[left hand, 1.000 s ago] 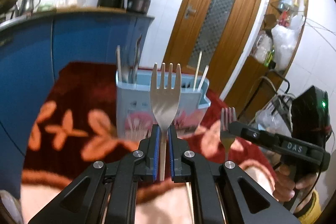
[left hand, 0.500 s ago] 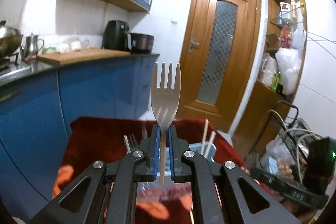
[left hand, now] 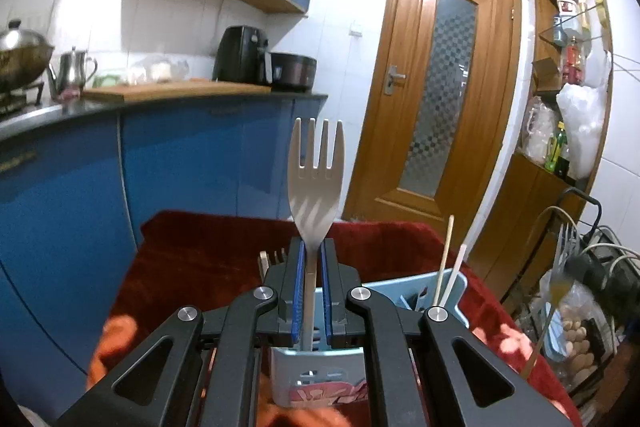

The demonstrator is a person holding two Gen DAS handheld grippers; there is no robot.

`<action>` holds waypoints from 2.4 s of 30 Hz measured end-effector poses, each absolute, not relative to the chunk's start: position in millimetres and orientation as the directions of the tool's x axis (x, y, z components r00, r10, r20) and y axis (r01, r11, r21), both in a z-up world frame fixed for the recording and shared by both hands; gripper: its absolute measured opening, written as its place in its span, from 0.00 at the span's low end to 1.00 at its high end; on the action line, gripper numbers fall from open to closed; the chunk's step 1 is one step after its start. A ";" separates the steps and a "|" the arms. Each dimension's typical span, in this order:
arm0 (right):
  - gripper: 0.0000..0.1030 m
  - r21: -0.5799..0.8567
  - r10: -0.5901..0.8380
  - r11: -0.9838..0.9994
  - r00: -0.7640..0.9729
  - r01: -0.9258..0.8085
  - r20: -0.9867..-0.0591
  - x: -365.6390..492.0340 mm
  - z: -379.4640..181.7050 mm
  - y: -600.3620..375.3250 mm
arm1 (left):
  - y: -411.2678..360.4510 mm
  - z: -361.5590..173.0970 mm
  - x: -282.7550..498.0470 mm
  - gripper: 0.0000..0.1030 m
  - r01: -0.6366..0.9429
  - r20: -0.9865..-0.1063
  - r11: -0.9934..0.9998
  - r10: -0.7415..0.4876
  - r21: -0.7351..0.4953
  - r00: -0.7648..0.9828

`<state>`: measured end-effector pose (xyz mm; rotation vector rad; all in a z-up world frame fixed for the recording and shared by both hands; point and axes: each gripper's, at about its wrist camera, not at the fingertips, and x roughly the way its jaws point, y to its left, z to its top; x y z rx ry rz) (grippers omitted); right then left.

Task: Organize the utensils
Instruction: 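Lift both forks upright and lower them into the blue caddy, then open both tools to release the forks into the caddy, then move both open tools back over the chopstick and white spoon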

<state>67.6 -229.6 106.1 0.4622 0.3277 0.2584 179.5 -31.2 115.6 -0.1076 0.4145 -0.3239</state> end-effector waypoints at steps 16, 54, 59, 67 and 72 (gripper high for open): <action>0.03 0.369 0.193 0.920 0.971 -0.130 -0.140 125.9 129.9 -212.4 | -25.9 70.5 187.5 0.08 0.282 -0.423 0.942 -0.334 -0.181 0.842; 0.23 0.370 0.268 0.917 0.913 -0.145 -0.306 88.7 97.8 -198.2 | -35.2 90.8 131.8 0.20 0.342 -0.485 0.922 -0.387 -0.184 0.784; 0.23 0.352 0.267 0.925 0.900 -0.140 -0.345 67.2 101.8 -191.7 | -35.1 92.9 113.1 0.20 0.337 -0.505 0.925 -0.379 -0.176 0.776; 0.23 0.332 0.248 0.937 0.875 -0.108 -0.415 36.2 92.6 -182.8 | -31.2 82.4 88.0 0.20 0.336 -0.554 0.924 -0.378 -0.182 0.741; 0.23 0.344 0.251 0.935 0.847 -0.087 -0.468 22.6 77.2 -181.9 | -30.3 72.3 77.4 0.20 0.334 -0.581 0.922 -0.383 -0.196 0.718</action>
